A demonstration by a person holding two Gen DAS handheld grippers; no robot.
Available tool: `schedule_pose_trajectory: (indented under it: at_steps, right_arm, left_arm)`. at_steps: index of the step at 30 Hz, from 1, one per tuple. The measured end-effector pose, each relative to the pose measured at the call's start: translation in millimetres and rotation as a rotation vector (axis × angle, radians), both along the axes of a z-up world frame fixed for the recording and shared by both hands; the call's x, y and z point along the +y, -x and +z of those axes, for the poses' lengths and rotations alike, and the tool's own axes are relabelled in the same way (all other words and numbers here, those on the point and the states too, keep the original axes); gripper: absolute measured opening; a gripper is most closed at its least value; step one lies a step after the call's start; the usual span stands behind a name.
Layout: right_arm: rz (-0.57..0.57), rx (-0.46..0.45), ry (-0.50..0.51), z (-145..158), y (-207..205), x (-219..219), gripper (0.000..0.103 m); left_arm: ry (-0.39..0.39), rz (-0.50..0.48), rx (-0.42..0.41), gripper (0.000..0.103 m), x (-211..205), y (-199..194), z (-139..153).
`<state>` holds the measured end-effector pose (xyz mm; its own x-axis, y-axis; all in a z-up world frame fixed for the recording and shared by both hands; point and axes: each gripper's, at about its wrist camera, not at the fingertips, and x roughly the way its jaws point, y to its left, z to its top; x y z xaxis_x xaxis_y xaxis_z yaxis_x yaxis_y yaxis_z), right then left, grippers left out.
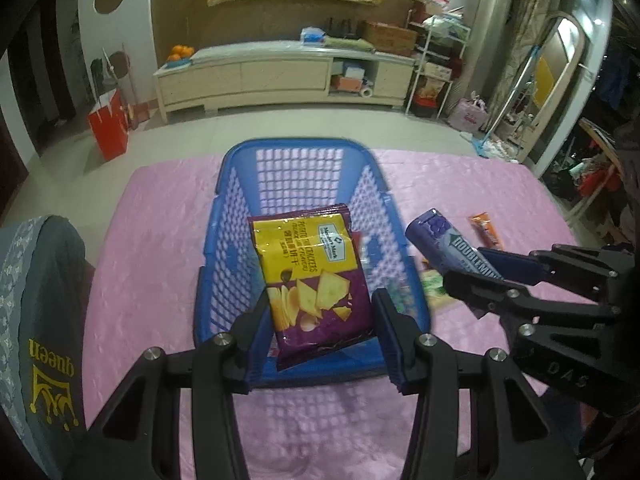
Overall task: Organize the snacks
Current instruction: 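Carry the chip bag with the left gripper over the basket while right carries the box, then open the left gripper over the basket while the right gripper releases the box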
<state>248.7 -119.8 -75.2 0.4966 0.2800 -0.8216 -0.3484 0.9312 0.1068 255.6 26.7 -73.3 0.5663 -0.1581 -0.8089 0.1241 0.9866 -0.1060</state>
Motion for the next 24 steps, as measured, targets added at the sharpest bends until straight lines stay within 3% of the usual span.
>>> schedule_pose_trajectory:
  at_steps: [13, 21, 24]
  right_arm:
    - [0.069, 0.047, 0.014, -24.5, -33.8, 35.6, 0.035]
    - [0.059, 0.046, 0.036, -29.7, -43.5, 36.5, 0.035]
    - [0.053, 0.041, 0.038, -27.1, -44.0, 32.6, 0.035]
  left_arm:
    - [0.007, -0.010, 0.086, 0.045, 20.0, -38.4, -37.1]
    - [-0.018, -0.017, 0.078, 0.046, 18.0, -55.8, -46.3]
    - [-0.003, -0.036, 0.077, 0.066, 20.6, -58.0, -46.8]
